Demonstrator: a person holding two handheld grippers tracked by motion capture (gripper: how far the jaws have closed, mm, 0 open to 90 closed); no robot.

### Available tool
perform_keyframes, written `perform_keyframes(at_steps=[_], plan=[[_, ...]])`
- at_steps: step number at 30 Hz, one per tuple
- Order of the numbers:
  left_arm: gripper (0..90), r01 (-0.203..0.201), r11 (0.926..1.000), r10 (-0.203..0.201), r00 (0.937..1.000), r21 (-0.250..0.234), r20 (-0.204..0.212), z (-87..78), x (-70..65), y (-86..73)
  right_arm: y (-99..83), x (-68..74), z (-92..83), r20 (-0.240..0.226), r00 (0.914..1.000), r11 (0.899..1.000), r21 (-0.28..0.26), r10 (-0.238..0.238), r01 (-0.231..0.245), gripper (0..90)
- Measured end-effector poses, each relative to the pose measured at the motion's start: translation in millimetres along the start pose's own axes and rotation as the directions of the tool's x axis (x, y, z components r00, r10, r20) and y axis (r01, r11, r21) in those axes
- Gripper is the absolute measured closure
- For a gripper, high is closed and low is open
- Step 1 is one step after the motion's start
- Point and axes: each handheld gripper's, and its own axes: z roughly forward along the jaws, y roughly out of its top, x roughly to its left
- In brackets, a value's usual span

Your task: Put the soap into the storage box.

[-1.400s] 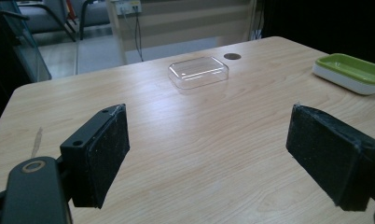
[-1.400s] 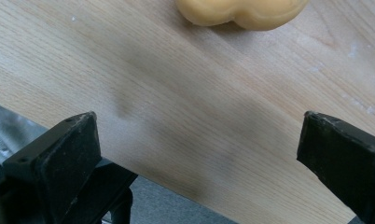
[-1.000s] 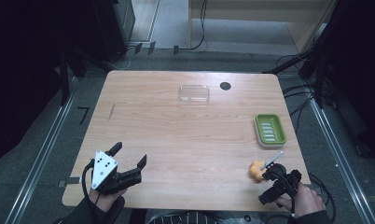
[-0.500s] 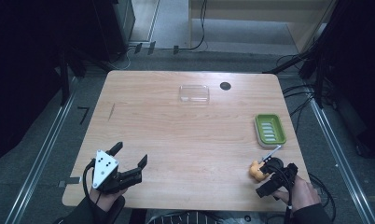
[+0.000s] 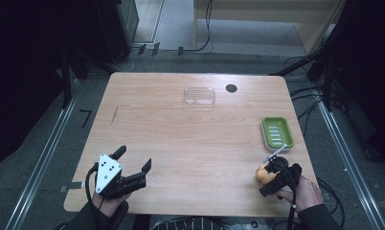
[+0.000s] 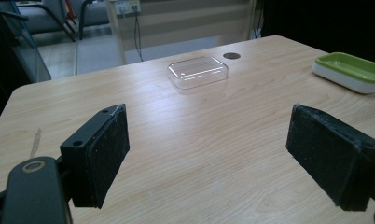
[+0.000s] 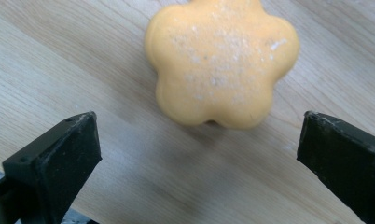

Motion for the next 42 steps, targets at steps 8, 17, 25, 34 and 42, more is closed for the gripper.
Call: perform_keyframes(at_steps=[8, 17, 25, 34, 42], plan=[[13.7, -0.001, 1.0000, 0.001, 1.0000, 0.002, -0.001, -0.3, 0.9, -0.2, 9.0, -3.5, 3.9, -0.010, 0.9999, 1.000, -0.013, 0.009, -0.009, 0.0], [13.7, -0.002, 1.0000, 0.002, 1.0000, 0.002, 0.000, -0.2, 0.7, -0.1, 15.9, -3.4, 5.9, -0.004, 0.9999, 1.000, -0.006, 0.014, -0.014, 15.2], [13.7, -0.001, 1.0000, 0.001, 1.0000, 0.000, 0.001, -0.4, 0.8, -0.1, 14.5, -6.5, 5.7, 0.012, 0.9995, 1.000, -0.002, 0.028, -0.028, 32.4], [13.7, -0.001, 1.0000, 0.001, 1.0000, 0.001, 0.001, -0.5, 1.0, -0.2, 14.6, -8.2, 5.5, 0.000, 1.0000, 1.000, 0.019, -0.007, 0.007, 39.8], [13.7, -0.001, 1.0000, 0.001, 1.0000, 0.001, 0.001, -0.3, 0.6, -0.1, 19.0, -5.5, 12.0, 0.012, 0.9997, 0.998, 0.054, -0.019, 0.018, 37.0]])
